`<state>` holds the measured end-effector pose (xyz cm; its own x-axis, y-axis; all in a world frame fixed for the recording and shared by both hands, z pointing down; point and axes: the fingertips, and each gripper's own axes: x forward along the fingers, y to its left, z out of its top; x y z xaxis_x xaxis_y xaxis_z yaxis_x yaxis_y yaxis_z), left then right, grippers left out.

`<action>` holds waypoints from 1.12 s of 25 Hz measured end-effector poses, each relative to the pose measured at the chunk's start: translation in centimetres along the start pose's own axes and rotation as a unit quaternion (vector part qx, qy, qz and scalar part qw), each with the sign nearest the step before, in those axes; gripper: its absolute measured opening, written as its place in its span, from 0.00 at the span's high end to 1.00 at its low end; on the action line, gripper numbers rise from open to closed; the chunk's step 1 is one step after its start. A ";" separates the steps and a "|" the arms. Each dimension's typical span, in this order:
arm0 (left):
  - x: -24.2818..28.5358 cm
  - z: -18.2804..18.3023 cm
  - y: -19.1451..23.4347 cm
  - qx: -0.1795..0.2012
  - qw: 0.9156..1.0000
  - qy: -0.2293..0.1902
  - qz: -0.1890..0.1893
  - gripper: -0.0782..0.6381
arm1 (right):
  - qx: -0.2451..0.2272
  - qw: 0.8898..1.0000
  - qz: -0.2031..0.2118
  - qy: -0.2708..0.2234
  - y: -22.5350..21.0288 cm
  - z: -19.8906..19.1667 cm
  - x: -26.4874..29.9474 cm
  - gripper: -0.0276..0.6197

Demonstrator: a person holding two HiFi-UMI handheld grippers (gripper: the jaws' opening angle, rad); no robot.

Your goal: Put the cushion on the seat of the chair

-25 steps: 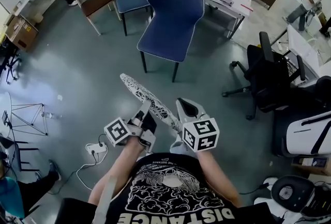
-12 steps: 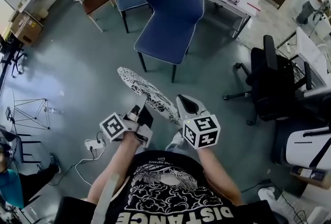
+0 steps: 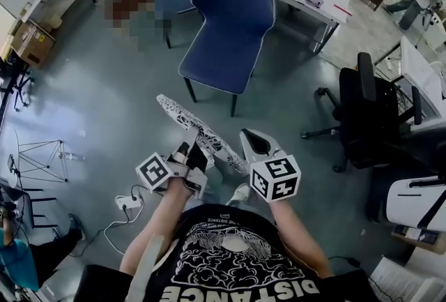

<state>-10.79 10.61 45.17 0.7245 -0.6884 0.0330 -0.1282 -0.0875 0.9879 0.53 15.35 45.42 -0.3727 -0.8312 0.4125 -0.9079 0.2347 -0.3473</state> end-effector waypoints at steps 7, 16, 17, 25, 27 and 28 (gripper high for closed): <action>3.8 3.0 2.3 -0.016 1.000 0.009 0.012 0.88 | 0.007 1.000 -0.010 0.012 -1.5 1.6 4.2 0.96; 7.6 7.9 4.3 -0.029 0.999 0.036 0.017 0.88 | 0.002 0.999 -0.029 0.019 -2.9 5.9 10.9 0.96; 8.1 8.5 4.3 -0.030 0.999 0.039 0.015 0.88 | -0.001 0.999 -0.031 0.018 -2.9 6.6 11.6 0.96; 12.6 12.5 4.9 -0.041 0.997 0.061 -0.005 0.88 | -0.010 0.999 -0.052 0.002 -2.8 10.6 16.1 0.96; 13.4 13.2 5.1 -0.044 0.997 0.064 -0.008 0.88 | -0.015 0.998 -0.056 0.002 -2.6 11.0 16.8 0.96; 13.9 13.5 5.1 -0.046 0.997 0.065 -0.007 0.88 | -0.016 0.998 -0.056 0.001 -2.6 11.2 17.1 0.96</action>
<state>-10.54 -9.09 48.66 0.8078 -0.5887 0.0316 -0.0579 -0.0258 0.9980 -1.31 -5.11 44.01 -0.2682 -0.8521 0.4494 -0.9497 0.1554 -0.2720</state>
